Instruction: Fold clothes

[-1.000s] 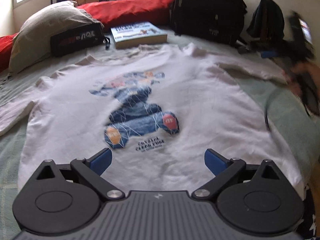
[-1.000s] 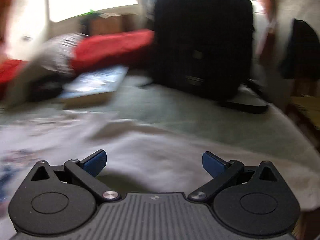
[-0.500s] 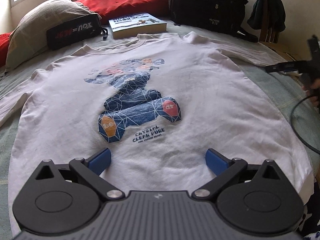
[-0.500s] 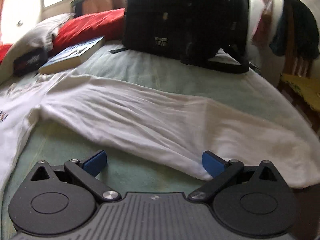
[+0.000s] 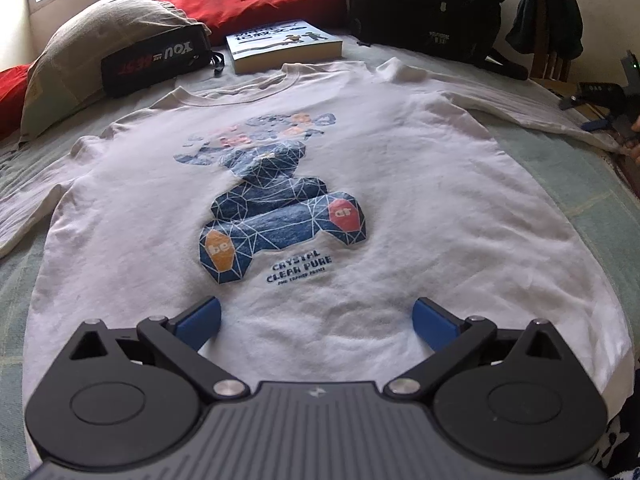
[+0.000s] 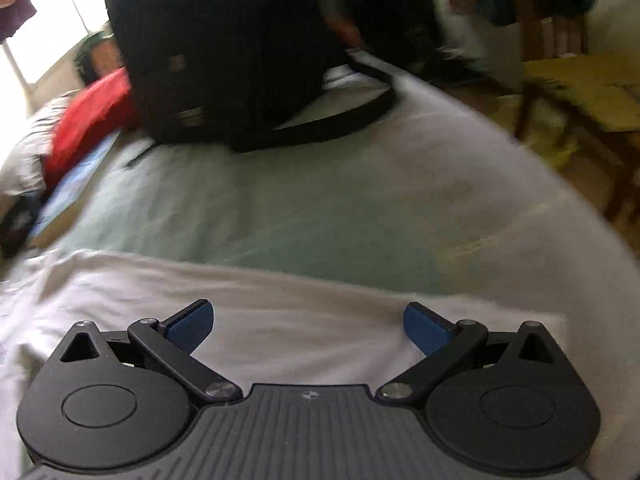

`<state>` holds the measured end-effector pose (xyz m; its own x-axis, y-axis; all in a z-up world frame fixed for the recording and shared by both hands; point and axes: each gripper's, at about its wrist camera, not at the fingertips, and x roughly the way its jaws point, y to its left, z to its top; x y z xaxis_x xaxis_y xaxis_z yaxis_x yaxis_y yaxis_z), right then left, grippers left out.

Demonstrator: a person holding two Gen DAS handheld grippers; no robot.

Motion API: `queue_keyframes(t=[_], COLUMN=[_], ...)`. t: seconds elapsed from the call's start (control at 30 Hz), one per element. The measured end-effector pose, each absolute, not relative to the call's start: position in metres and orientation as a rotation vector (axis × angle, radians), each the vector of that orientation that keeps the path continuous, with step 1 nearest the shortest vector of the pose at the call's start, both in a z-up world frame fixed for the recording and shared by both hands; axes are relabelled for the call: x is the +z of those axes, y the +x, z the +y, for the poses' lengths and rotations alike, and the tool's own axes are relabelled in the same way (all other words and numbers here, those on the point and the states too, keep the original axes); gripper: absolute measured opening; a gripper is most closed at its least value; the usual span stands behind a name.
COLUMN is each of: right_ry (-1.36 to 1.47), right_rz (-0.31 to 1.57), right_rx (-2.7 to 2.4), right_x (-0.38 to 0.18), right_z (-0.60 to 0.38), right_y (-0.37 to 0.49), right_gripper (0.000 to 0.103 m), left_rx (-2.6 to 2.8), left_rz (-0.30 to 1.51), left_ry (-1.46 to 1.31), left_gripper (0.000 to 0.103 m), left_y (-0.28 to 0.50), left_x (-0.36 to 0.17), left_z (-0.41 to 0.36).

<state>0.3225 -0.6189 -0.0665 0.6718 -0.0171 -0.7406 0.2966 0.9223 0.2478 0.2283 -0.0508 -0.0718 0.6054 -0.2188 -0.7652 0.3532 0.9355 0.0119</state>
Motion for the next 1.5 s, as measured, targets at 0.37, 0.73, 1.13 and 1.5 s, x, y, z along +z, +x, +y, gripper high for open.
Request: queue_keyframes(t=[0.37, 0.73, 1.13, 1.5], right_ry=[0.456, 0.404, 0.416, 0.283], right_rz=[0.824, 0.854, 0.862, 0.962], right_rx=[0.042, -0.031, -0.173, -0.060], right_x=[-0.057, -0.043, -0.044, -0.024], right_z=[-0.561, -0.559, -0.534, -0.387], right_y=[0.305, 0.280, 0.292, 0.413], right_gripper=[0.103, 0.103, 0.103, 0.103], left_rx=[-0.328, -0.333, -0.336, -0.317], left_rz=[0.858, 0.842, 0.779, 0.743], left_ry=[0.174, 0.164, 0.116, 0.063], left_gripper=[0.102, 0.102, 0.102, 0.102], left_y=[0.226, 0.222, 0.218, 0.219], left_x=[-0.071, -0.067, -0.052, -0.055], left_z=[-0.051, -0.048, -0.031, -0.006])
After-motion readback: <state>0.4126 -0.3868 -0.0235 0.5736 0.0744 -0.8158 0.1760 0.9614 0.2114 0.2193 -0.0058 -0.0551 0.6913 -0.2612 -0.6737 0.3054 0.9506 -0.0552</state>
